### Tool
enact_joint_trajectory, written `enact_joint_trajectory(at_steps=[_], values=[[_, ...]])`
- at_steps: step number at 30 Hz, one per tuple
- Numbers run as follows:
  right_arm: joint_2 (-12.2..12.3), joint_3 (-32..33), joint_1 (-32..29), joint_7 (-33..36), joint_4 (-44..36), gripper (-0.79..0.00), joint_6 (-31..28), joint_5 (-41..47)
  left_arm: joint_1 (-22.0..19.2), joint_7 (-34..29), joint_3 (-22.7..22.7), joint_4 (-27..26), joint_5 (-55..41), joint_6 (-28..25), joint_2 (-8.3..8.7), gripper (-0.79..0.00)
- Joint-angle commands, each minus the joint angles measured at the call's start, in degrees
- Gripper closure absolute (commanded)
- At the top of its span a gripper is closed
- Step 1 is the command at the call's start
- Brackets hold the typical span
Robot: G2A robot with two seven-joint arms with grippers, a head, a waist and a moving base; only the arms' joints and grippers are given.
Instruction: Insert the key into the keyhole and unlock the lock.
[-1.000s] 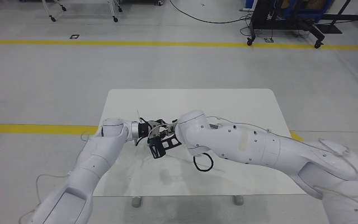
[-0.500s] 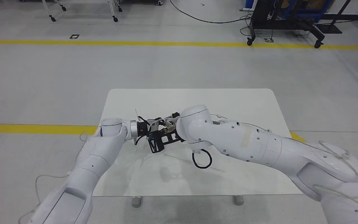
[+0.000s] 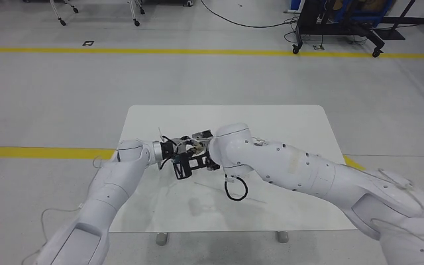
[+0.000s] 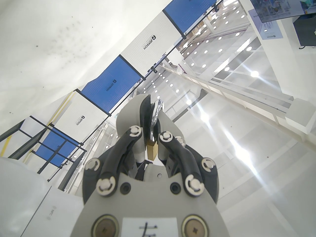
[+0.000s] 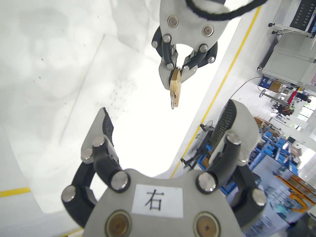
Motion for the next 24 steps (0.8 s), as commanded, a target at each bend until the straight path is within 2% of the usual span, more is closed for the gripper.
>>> enact_joint_trajectory(at_steps=[1,4,5,6,10,13,16,20,24], values=[[1.3,3.7,-2.1,-10.9,0.3,-0.785,0.1,0.6,0.3,0.2,-0.5,-0.4,-0.5,-0.2,0.08,0.000],[4.3,10.8,-6.9,-24.9,0.7,-0.785,-3.0,2.0,0.7,0.5,-1.0,-1.0,-0.6,-0.4,0.25,0.000],[5.3,13.4,-8.9,-30.4,0.9,-0.508,-5.0,3.0,0.8,0.6,-1.2,-1.1,-0.8,-0.3,0.31,0.000],[6.3,16.1,-11.0,-36.1,1.4,0.000,-7.5,3.9,0.9,0.6,-1.3,-1.2,-0.8,-0.2,0.36,0.000],[9.0,23.6,-18.4,-53.0,4.8,0.000,-16.4,5.3,1.3,0.6,-1.6,-2.0,-0.9,-0.7,0.47,0.000],[9.7,25.7,-21.7,-58.9,8.0,0.000,-20.6,6.6,1.6,0.3,-2.0,-2.4,-1.0,-1.1,0.57,0.000],[9.6,24.1,-22.1,-56.6,10.5,0.000,-24.1,7.9,1.7,-0.3,-2.3,-2.6,-0.8,-1.7,0.75,0.000],[8.9,18.8,-19.0,-46.3,12.7,0.000,-24.1,14.0,2.0,-1.4,-2.5,-3.5,-0.2,-3.3,0.94,0.000],[8.0,16.1,-16.5,-42.9,16.2,0.000,-24.1,22.3,2.6,-1.9,-2.6,-4.6,0.9,-5.1,1.13,0.000]])
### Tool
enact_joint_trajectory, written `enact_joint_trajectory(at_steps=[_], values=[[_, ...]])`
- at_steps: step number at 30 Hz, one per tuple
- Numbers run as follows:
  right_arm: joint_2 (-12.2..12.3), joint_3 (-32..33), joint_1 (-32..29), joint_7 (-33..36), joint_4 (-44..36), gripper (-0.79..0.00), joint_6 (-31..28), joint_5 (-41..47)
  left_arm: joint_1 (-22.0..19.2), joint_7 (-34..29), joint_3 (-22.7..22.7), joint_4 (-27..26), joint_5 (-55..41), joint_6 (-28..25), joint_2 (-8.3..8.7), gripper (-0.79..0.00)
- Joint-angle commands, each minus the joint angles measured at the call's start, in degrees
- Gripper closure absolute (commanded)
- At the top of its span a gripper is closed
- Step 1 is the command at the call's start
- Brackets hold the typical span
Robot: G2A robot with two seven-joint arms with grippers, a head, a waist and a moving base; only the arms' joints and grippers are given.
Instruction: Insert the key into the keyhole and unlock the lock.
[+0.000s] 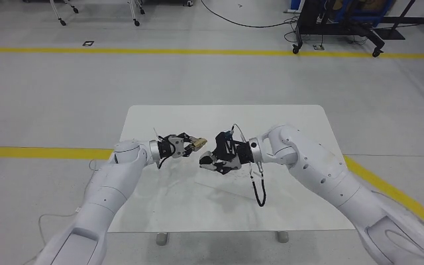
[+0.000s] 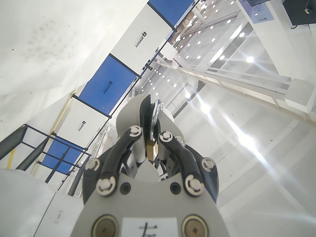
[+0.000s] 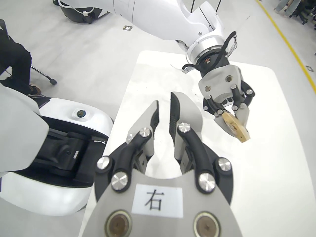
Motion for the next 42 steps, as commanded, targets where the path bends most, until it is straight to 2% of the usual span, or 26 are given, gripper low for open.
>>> enact_joint_trajectory(at_steps=[1,5,15,21,27,28,29,30,32,42], values=[[-0.4,-0.7,0.9,0.6,2.0,0.000,0.0,3.2,0.3,0.2,0.0,-0.7,1.0,-1.2,0.12,0.000],[-1.2,-1.3,1.6,-0.8,4.7,0.000,0.0,5.9,1.2,0.1,-0.1,-2.5,2.8,-3.6,0.44,0.000],[-3.2,-3.1,3.4,3.7,10.0,0.000,4.5,6.7,2.6,0.5,-0.6,-5.3,4.6,-4.3,0.97,0.000],[-4.3,-3.9,3.8,6.1,11.4,0.000,6.7,7.5,3.7,4.2,-0.6,-7.6,8.2,-8.2,1.27,0.000],[-4.5,-2.1,3.8,2.8,10.2,0.000,5.0,6.1,5.1,7.1,-1.8,-9.4,8.0,-9.2,1.49,0.000],[-4.3,-1.4,3.5,1.7,9.5,-0.289,4.1,5.1,5.3,8.2,-2.3,-9.4,7.4,-9.2,1.49,0.000],[-4.1,-0.5,3.4,0.6,8.3,-0.391,3.1,3.7,5.5,9.5,-2.7,-9.5,6.6,-9.2,1.46,0.000],[-3.8,0.3,3.2,-0.4,6.7,-0.785,2.2,1.9,5.7,10.7,-3.2,-9.6,5.9,-9.2,1.43,0.000],[-3.3,1.8,2.9,-1.3,3.3,-0.785,1.3,-2.2,6.0,12.4,-3.8,-9.8,4.7,-9.1,1.38,0.000],[-3.3,1.8,2.9,-1.3,3.3,-0.785,1.3,-2.2,7.4,17.5,-5.3,-11.9,4.9,-11.4,1.41,0.000]])
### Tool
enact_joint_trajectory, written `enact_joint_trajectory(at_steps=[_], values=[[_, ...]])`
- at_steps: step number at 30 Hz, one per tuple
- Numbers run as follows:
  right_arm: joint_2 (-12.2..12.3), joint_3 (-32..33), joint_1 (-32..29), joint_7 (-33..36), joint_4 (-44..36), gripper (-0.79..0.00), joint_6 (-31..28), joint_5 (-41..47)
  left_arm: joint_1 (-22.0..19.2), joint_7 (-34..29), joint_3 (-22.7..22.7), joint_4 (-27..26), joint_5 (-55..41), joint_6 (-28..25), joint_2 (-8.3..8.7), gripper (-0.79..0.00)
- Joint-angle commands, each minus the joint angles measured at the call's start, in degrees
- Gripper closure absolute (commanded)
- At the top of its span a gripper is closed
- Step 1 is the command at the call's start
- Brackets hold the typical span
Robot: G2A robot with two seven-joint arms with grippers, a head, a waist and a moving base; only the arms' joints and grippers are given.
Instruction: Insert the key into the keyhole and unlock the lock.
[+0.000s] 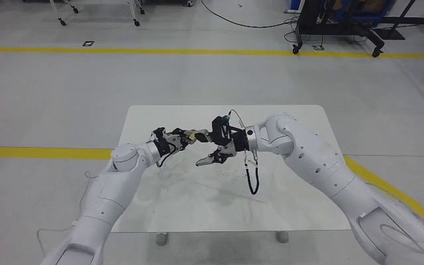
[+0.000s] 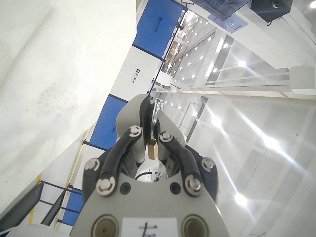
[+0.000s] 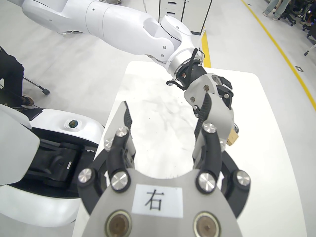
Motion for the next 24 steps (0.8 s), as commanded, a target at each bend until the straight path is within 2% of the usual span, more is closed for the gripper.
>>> enact_joint_trajectory(at_steps=[1,7,8,9,10,13,17,24], values=[[0.0,0.0,0.0,0.0,0.0,-0.785,0.0,0.0,0.4,1.5,-0.2,-0.7,0.9,-1.6,0.03,0.000],[0.0,0.2,-2.5,2.6,-4.3,-0.785,16.1,-15.1,2.8,5.4,-1.1,-3.9,3.5,-5.9,0.23,0.000],[-0.1,0.1,-3.1,2.8,-5.2,-0.723,18.7,-17.4,3.0,5.6,-1.2,-4.3,3.7,-5.9,0.27,0.000],[-0.1,0.2,-3.7,2.9,-5.8,-0.606,21.5,-19.5,3.3,5.7,-1.3,-4.7,3.9,-5.9,0.30,0.000],[-0.1,0.0,-4.3,3.3,-6.7,-0.391,24.0,-21.9,3.5,5.8,-1.3,-5.1,4.2,-5.9,0.34,0.000],[-0.3,-0.3,-6.1,3.3,-8.7,-0.320,28.9,-25.8,4.1,6.2,-1.4,-6.0,5.0,-5.8,0.39,0.000],[-0.5,-0.1,-7.6,2.7,-10.2,-0.243,32.6,-29.4,4.5,6.5,-1.5,-6.6,5.6,-5.7,0.40,0.000],[-1.1,-0.6,-8.4,7.7,-12.2,-0.256,34.3,-34.1,4.7,6.6,-1.6,-7.1,6.3,-5.4,0.37,0.000]])
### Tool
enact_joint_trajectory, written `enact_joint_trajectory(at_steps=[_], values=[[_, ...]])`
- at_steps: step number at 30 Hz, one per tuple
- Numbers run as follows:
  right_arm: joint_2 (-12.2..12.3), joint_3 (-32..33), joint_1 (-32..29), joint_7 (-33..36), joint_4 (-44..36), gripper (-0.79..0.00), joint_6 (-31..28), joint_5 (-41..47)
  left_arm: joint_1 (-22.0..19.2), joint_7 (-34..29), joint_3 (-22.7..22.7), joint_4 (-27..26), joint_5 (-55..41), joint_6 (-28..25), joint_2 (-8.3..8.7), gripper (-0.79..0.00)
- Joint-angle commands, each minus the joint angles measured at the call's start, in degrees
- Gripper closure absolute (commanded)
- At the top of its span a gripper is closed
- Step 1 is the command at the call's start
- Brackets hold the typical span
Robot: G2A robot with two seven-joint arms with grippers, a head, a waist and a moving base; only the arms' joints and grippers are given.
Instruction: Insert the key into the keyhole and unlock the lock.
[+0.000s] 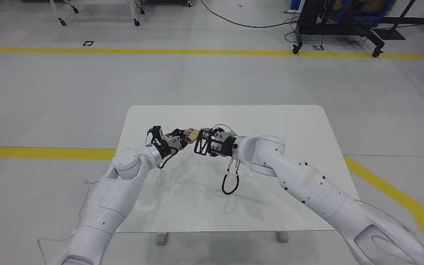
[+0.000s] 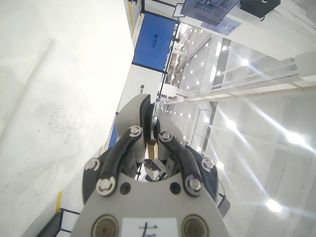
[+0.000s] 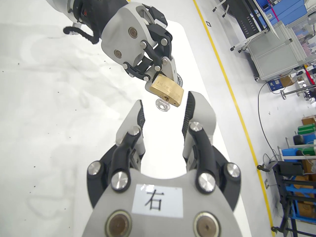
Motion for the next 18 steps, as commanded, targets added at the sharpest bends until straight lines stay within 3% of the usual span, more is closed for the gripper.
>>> enact_joint_trajectory(at_steps=[1,9,12,16,18], values=[[-0.2,0.0,-0.1,1.1,-0.3,-0.252,0.3,-0.6,0.0,0.0,0.0,-0.1,0.2,0.0,-0.02,0.000],[-1.1,0.1,-0.3,3.1,0.0,-0.246,-0.2,-1.6,0.1,-0.2,0.0,-0.2,0.6,0.3,-0.11,0.000],[-1.5,0.0,-0.2,3.5,0.4,-0.200,-0.4,-1.6,0.1,-0.2,-0.1,-0.2,0.8,0.3,-0.13,0.000],[-2.0,0.2,-0.1,3.7,0.8,0.000,-0.2,-1.5,0.1,-0.2,-0.1,-0.2,1.2,0.2,-0.16,0.000],[-2.2,0.4,-0.2,3.8,1.0,0.000,-0.1,-1.4,0.1,-0.2,-0.2,-0.2,1.2,0.2,-0.18,0.000]])
